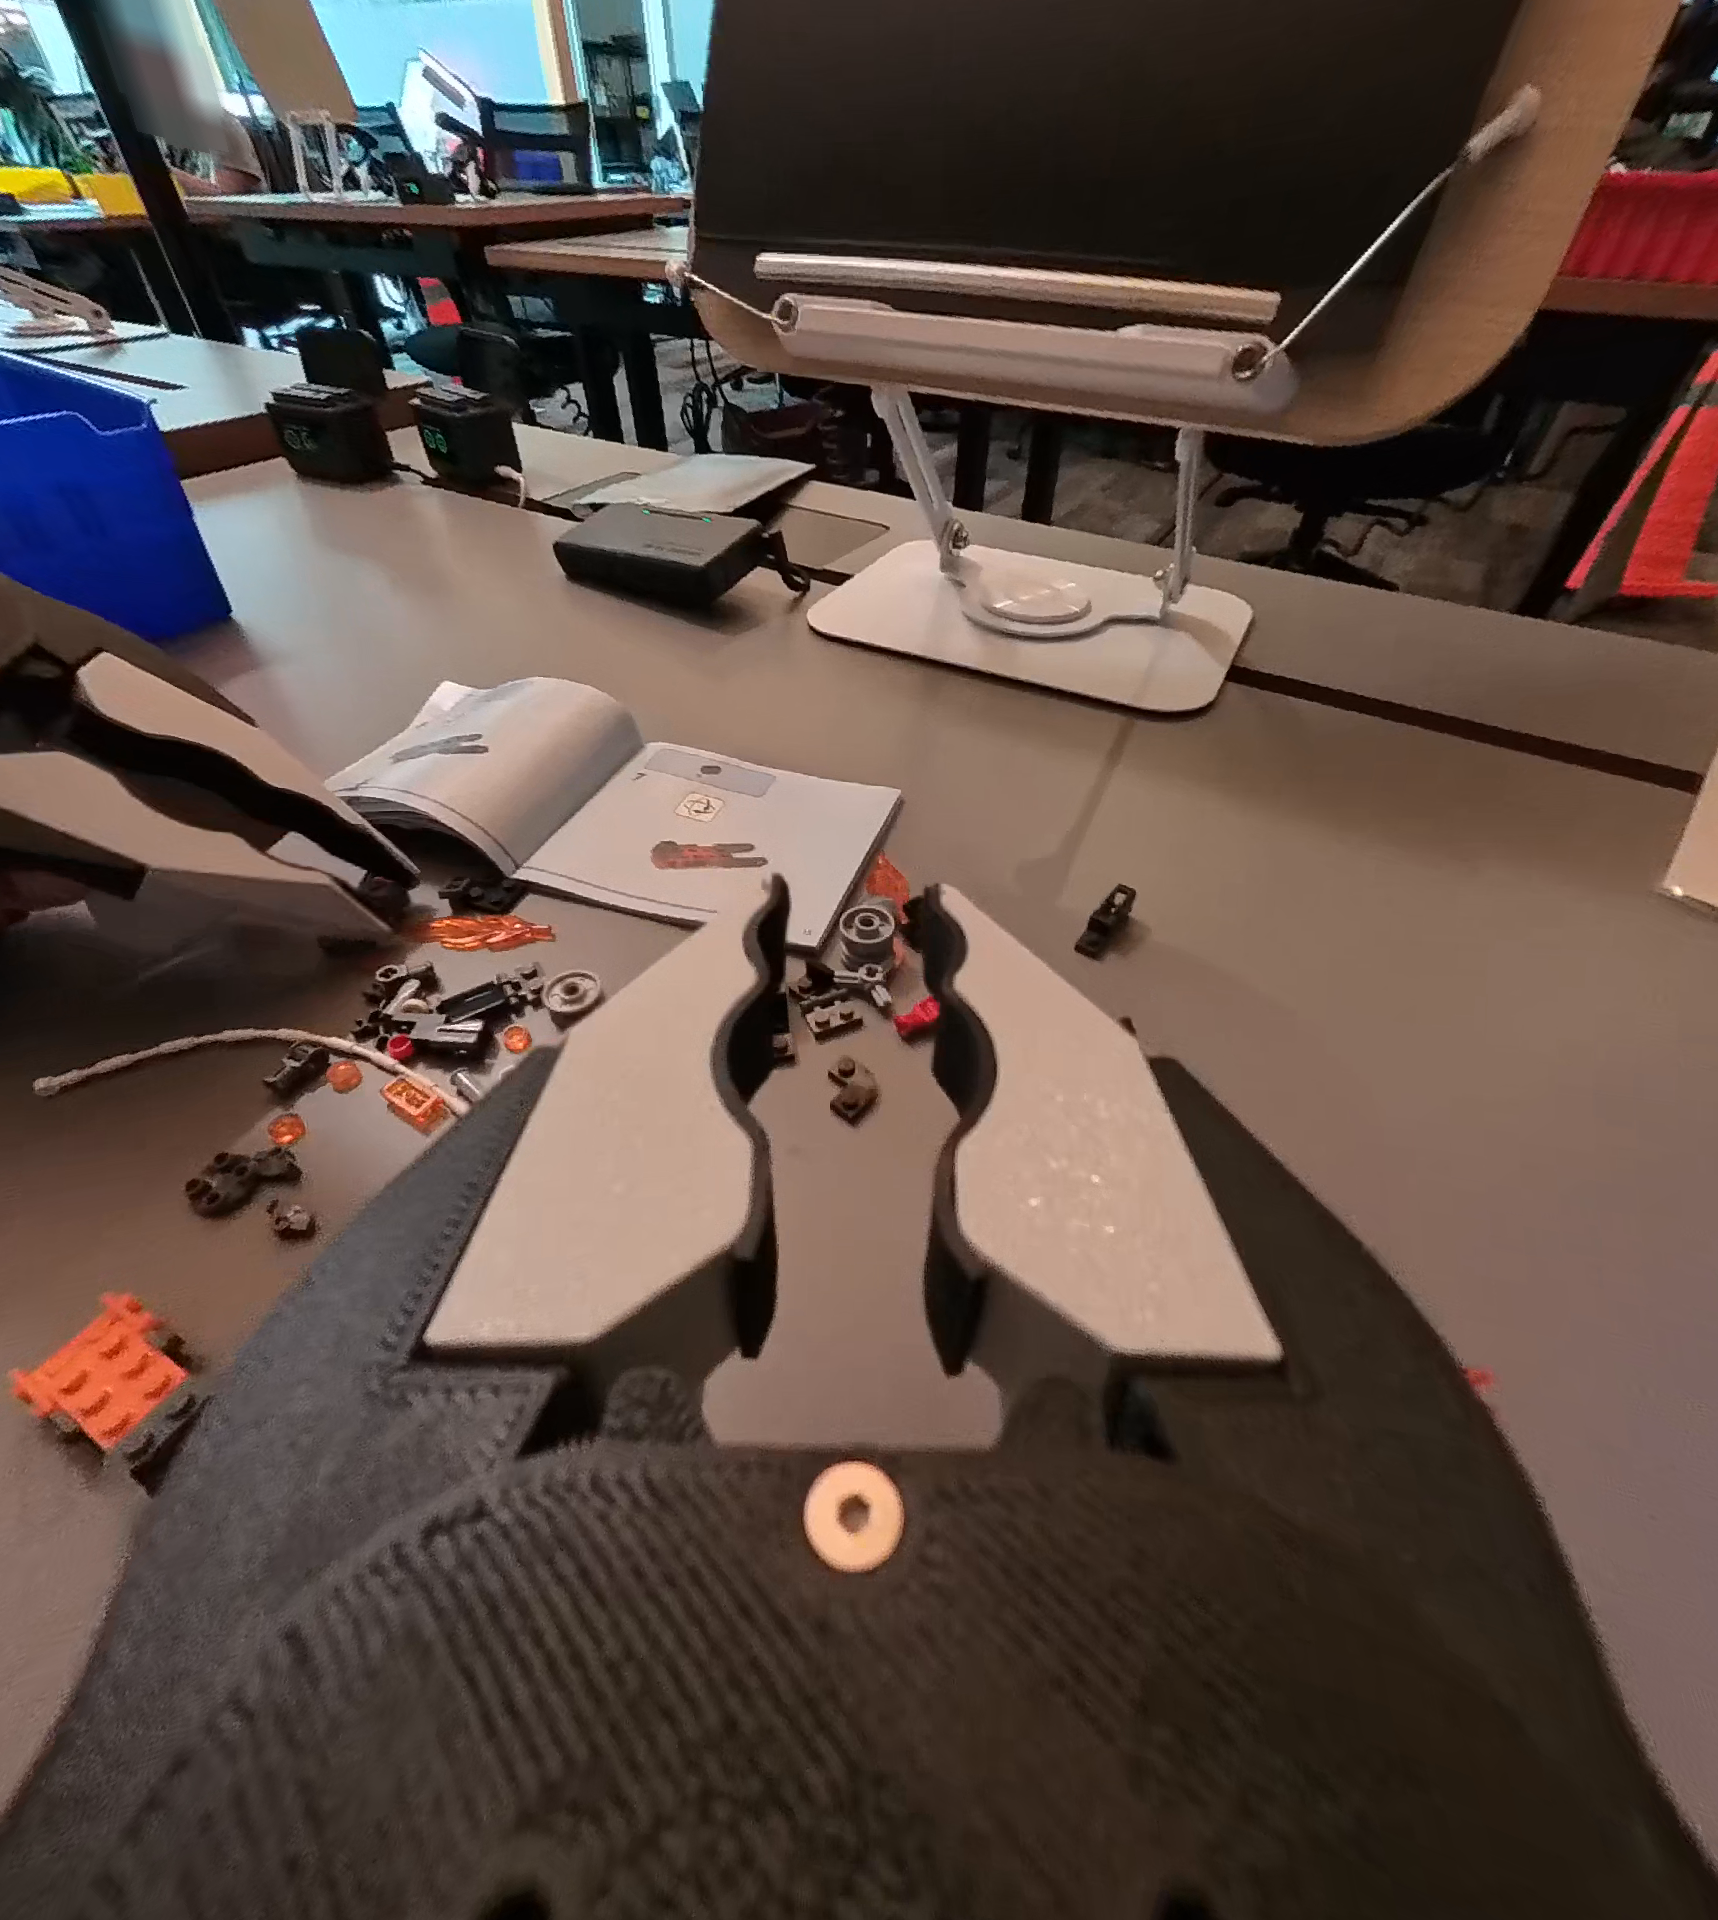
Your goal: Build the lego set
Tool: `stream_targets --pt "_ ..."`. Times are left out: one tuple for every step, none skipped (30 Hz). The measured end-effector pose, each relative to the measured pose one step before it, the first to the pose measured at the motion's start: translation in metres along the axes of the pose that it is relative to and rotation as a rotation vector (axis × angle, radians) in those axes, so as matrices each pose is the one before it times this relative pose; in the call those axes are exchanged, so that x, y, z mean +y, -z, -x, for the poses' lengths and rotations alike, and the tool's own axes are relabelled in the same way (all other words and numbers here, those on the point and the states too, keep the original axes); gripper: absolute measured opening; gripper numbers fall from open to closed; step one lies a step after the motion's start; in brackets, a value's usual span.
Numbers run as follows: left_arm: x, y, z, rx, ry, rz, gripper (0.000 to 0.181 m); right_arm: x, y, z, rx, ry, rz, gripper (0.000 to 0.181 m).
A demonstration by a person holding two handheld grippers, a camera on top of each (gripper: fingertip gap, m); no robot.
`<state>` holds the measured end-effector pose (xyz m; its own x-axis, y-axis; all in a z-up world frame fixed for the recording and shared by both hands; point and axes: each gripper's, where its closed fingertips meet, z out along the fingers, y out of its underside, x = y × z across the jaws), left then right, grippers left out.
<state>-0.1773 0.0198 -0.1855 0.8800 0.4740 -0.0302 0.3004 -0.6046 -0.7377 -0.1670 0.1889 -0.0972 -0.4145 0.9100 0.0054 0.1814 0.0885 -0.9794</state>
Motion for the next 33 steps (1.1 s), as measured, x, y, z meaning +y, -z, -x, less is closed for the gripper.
stream_targets --pt "0.00052 -0.00049 0.00030 -0.0074 -0.0046 0.0046 0.020 0.00094 -0.00018 -0.00033 0.0010 -0.0077 0.0045 0.024" --pt "0.00031 -0.00030 0.00088 -0.0092 -0.0010 0.0028 0.024 0.00051 -0.00009 -0.00010 -0.0005 -0.0063 0.0018 0.024" --pt "-0.00032 0.00013 0.00111 -0.0076 0.0027 -0.0023 0.027 -0.00016 0.00026 0.00022 -0.0021 -0.0041 -0.0017 0.024" --pt "-0.00102 0.00092 0.00089 -0.0028 0.0060 -0.0093 0.027 -0.00075 0.00027 0.00066 -0.0038 -0.0028 -0.0048 0.025" --pt "-0.00214 0.00154 0.00089 0.0001 0.0111 -0.0171 0.028 -0.00112 0.00051 0.00075 -0.0034 -0.0011 -0.0065 0.025" --pt "-0.00325 0.00193 0.00062 0.0052 0.0172 -0.0245 0.028 -0.00147 0.00075 0.00065 -0.0020 0.0014 -0.0081 0.024" --pt "-0.00407 0.00232 0.00012 0.0113 0.0225 -0.0300 0.028 -0.00190 0.00092 0.00053 -0.0009 0.0026 -0.0100 0.024" --pt "-0.00455 0.00242 -0.00040 0.0162 0.0256 -0.0332 0.029 -0.00218 0.00118 0.00030 -0.0005 0.0018 -0.0124 0.024" --pt "-0.00450 0.00255 -0.00053 0.0180 0.0265 -0.0330 0.030 -0.00268 0.00149 0.00017 -0.0013 -0.0007 -0.0157 0.024" --pt "-0.00403 0.00257 -0.00005 0.0155 0.0252 -0.0289 0.031 -0.00278 0.00173 -0.00063 -0.0007 -0.0027 -0.0163 0.024" --pt "-0.00391 0.00265 0.00055 0.0102 0.0214 -0.0262 0.032 -0.00161 0.00183 -0.00230 0.0031 0.0036 -0.0093 0.024" --pt "-0.00401 0.00286 0.00148 0.0027 0.0172 -0.0272 0.033 0.00075 0.00218 -0.00561 0.0155 0.0139 0.0049 0.024" --pt "-0.00399 0.00289 0.00198 -0.0019 0.0132 -0.0283 0.033 0.00195 0.00258 -0.00815 0.0219 0.0178 0.0119 0.024" --pt "-0.00418 0.00310 0.00142 -0.0005 0.0111 -0.0294 0.033 0.00133 0.00318 -0.00799 0.0149 0.0126 0.0060 0.024" --pt "-0.00448 0.00288 0.00026 0.0044 0.0100 -0.0304 0.033 -0.00049 0.00363 -0.00661 0.0044 0.0029 -0.0065 0.024" --pt "-0.00470 0.00260 -0.00094 0.0095 0.0091 -0.0305 0.034 -0.00204 0.00392 -0.00517 -0.0028 -0.0081 -0.0179 0.025" --pt "-0.00440 0.00218 -0.00151 0.0113 0.0071 -0.0277 0.036 -0.00359 0.00357 -0.00216 -0.0180 -0.0165 -0.0271 0.026" --pt "-0.00340 0.00157 -0.00135 0.0107 0.0036 -0.0210 0.037 -0.00440 0.00290 0.00103 -0.0314 -0.0219 -0.0311 0.027" --pt "-0.00206 0.00115 -0.00169 0.0125 0.0003 -0.0128 0.039 -0.00426 0.00157 0.00375 -0.0391 -0.0225 -0.0289 0.028" --pt "-0.00152 0.00060 -0.00307 0.0201 -0.0011 -0.0089 0.042 -0.00351 0.00019 0.00668 -0.0494 -0.0181 -0.0245 0.030" --pt "-0.00133 0.00026 -0.00486 0.0296 -0.0025 -0.0081 0.044 -0.00224 -0.00109 0.00814 -0.0521 -0.0123 -0.0156 0.031" --pt "-0.00113 0.00008 -0.00609 0.0361 -0.0042 -0.0058 0.050 -0.00034 -0.00169 0.00751 -0.0434 -0.0031 -0.0030 0.032" --pt "-0.00116 -0.00023 -0.00399 0.0212 -0.0030 -0.0052 0.052 0.00117 -0.00203 0.00574 -0.0300 0.0076 0.0070 0.032" --pt "-0.00047 -0.00018 -0.00237 0.0095 -0.0086 -0.0023 0.052 0.00180 -0.00197 0.00434 -0.0173 0.0155 0.0113 0.032" --pt "-0.00018 0.00003 -0.00201 0.0078 -0.0106 0.0006 0.052 0.00187 -0.00182 0.00341 -0.0099 0.0192 0.0116 0.032" --pt "-0.00045 0.00026 -0.00150 0.0055 -0.0087 -0.0006 0.052 0.00191 -0.00174 0.00304 -0.0064 0.0198 0.0119 0.031" --pt "-0.00087 0.00038 -0.00122 0.0041 -0.0070 -0.0048 0.050 0.00216 -0.00153 0.00200 -0.0007 0.0190 0.0137 0.030" --pt "-0.00096 0.00044 -0.00085 0.0040 -0.0050 -0.0056 0.048 0.00269 -0.00144 0.00081 0.0051 0.0176 0.0168 0.026" --pt "-0.00044 0.00042 -0.00074 0.0042 -0.0030 -0.0026 0.043 0.00305 -0.00138 0.00038 0.0054 0.0155 0.0185 0.024" --pt "-0.00018 0.00040 -0.00025 0.0032 -0.0005 -0.0012 0.040 0.00256 -0.00126 0.00052 0.0026 0.0116 0.0159 0.023" --pt "-0.00006 0.00025 -0.00016 0.0031 0.0020 -0.0004 0.038 0.00153 -0.00097 0.00078 -0.0003 0.0077 0.0097 0.022" --pt "0.00021 0.00013 0.00000 0.0025 0.0036 0.0007 0.037 0.00071 -0.00083 0.00103 -0.0025 0.0046 0.0049 0.021" --pt "0.00029 0.00007 0.00033 0.0017 0.0035 0.0011 0.036 0.00058 -0.00061 0.00084 -0.0030 0.0026 0.0037 0.020"
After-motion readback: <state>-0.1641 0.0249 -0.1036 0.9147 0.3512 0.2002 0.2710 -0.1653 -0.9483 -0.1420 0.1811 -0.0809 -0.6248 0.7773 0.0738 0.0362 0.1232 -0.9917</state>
